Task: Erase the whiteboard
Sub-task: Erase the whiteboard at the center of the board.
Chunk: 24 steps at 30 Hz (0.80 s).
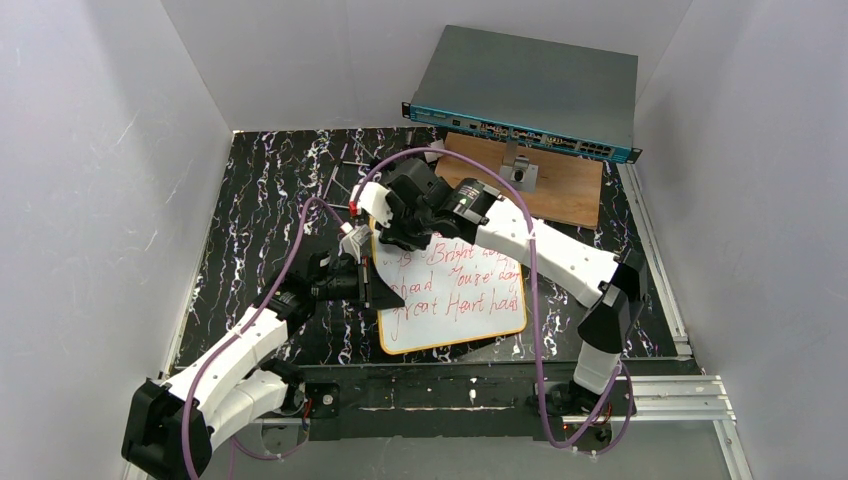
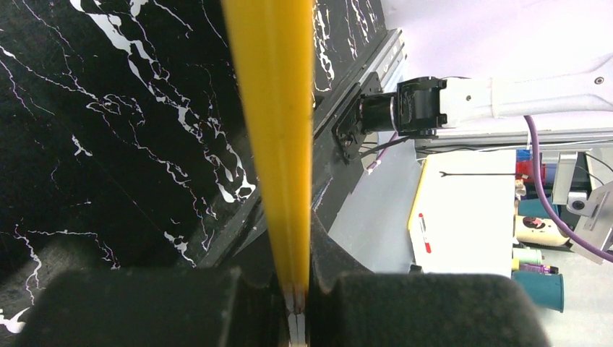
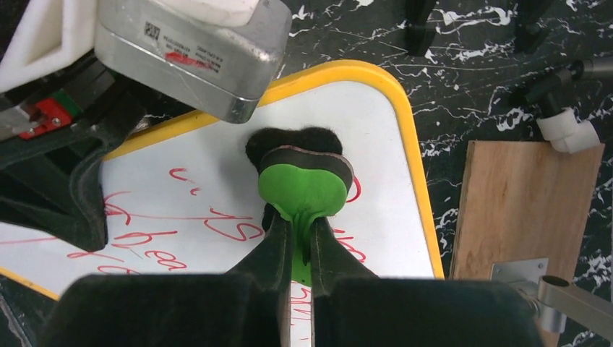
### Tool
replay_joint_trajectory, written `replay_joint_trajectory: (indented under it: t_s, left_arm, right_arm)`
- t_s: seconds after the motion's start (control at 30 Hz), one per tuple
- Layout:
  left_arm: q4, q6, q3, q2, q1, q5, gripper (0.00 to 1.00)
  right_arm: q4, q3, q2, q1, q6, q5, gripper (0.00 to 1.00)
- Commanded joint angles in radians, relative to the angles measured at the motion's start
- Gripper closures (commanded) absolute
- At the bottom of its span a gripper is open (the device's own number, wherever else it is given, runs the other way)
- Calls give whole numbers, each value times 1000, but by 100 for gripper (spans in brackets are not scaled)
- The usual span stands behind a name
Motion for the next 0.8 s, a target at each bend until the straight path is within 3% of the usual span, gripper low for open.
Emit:
replay_joint_trajectory:
  t_s: [0.0, 0.17, 0.4, 0.47, 0.63, 0.77]
  left_arm:
    - [42, 144, 48, -11, -18, 69, 100]
    - [40, 150, 49, -13, -18, 63, 100]
    - [38, 154, 48, -11, -18, 61, 100]
    - [38, 156, 51, -10, -18, 61, 100]
    - [38, 157, 50, -10, -18, 64, 100]
    - [35, 159, 51, -14, -18, 63, 100]
  right_arm:
    - [-39, 0, -17, -27, -61, -141, 99]
    - [38, 6, -7, -42, 13, 14, 99]
    - [77, -9, -8, -71, 47, 92, 99]
    - [56, -16, -11, -71, 26, 52, 99]
    - [-91, 5, -17, -56, -83, -261, 99]
    - [-63, 14, -16, -50, -41, -228, 99]
